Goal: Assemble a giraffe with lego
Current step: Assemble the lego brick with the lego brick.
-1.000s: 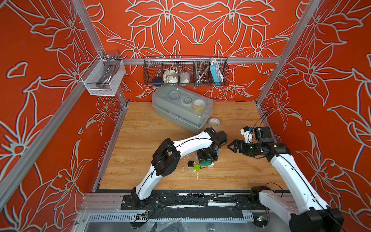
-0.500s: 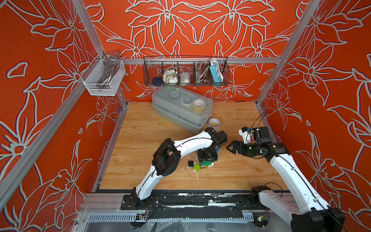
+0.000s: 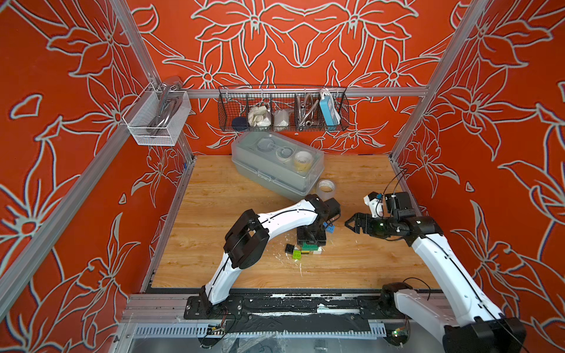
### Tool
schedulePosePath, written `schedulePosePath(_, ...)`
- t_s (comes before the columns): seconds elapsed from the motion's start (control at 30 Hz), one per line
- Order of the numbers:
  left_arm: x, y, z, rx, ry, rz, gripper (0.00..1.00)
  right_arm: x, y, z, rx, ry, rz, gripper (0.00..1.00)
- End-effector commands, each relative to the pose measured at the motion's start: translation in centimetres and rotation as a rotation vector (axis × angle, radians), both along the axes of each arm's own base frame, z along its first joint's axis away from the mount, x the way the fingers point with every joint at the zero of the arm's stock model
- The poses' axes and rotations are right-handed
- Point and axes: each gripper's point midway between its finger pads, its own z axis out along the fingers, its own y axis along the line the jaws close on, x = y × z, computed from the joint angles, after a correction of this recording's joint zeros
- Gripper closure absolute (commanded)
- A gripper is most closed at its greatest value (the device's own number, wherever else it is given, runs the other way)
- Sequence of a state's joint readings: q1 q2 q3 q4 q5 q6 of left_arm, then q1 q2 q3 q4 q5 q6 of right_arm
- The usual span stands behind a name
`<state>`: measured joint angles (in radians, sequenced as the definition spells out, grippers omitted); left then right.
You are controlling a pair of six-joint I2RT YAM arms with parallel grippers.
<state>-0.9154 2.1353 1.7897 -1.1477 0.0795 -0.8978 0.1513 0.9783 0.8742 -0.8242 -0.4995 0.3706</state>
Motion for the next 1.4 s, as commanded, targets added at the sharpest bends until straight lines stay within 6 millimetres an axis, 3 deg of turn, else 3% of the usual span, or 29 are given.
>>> schedulePosePath(0.0, 1.6, 4.4, -4.9, 0.176, 0.010, -0.016, 0.48, -0.2, 0.4, 0.8, 0.018, -0.015, 0.029, 0.09)
schedulePosePath(0.3, 3.6, 6.6, -4.4, 0.170, 0.001, 0.001, 0.48, -0.5, 0.6, 0.3, 0.028, 0.018, 0.039, 0.09)
schedulePosePath(0.63, 3.7, 6.6, -3.8, 0.148, -0.016, -0.025, 0.43, -0.4, 0.6, -0.4, 0.024, 0.047, 0.031, 0.09)
schedulePosePath(0.9, 3.7, 6.6, -3.0, 0.131, -0.034, -0.036, 0.28, -0.3, 0.5, -0.3, 0.019, 0.053, 0.031, 0.09)
schedulePosePath(1.2, 4.4, 5.7, -0.7, 0.078, -0.069, -0.037, 0.21, -0.1, 0.4, -0.1, 0.005, 0.056, 0.037, 0.09)
schedulePosePath(1.37, 4.2, 5.3, 1.7, 0.019, -0.100, -0.028, 0.21, -0.3, 0.5, -0.1, -0.007, 0.063, 0.046, 0.09)
